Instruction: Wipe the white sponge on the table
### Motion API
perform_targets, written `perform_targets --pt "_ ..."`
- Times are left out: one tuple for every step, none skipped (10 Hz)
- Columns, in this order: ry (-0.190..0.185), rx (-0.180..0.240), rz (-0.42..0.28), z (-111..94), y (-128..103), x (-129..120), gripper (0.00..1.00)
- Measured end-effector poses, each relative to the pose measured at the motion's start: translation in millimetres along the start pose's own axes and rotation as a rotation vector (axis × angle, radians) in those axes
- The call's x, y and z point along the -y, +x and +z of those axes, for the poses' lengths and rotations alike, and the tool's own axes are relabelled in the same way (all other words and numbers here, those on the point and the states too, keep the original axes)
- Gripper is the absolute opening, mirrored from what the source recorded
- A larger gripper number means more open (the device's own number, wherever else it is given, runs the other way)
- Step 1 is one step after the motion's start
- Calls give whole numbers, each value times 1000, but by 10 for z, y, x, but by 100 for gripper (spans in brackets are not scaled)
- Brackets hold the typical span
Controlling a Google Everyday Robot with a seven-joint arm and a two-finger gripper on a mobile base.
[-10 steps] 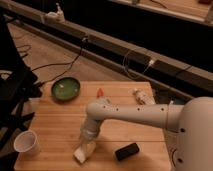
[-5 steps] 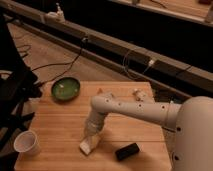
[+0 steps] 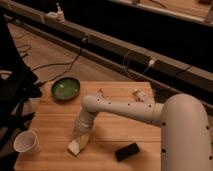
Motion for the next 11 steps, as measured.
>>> perform_targets --pt "-14 4 -22 56 -103 -1 0" --pt "-27 13 -39 111 -202 -31 0" --pt "-34 32 -34 183 -310 -85 0" --pt "-34 41 -22 217 -364 -134 0" --pt "-26 41 14 215 -372 -231 0" --pt "-16 28 58 175 -328 -345 0" --pt "-3 6 103 99 -249 -457 0" --pt "11 -21 153 -9 -131 -589 0" --pt "29 -46 194 -135 -10 -693 0" --pt "50 -70 223 -272 111 -756 0" --pt "59 -81 235 -340 180 -773 0"
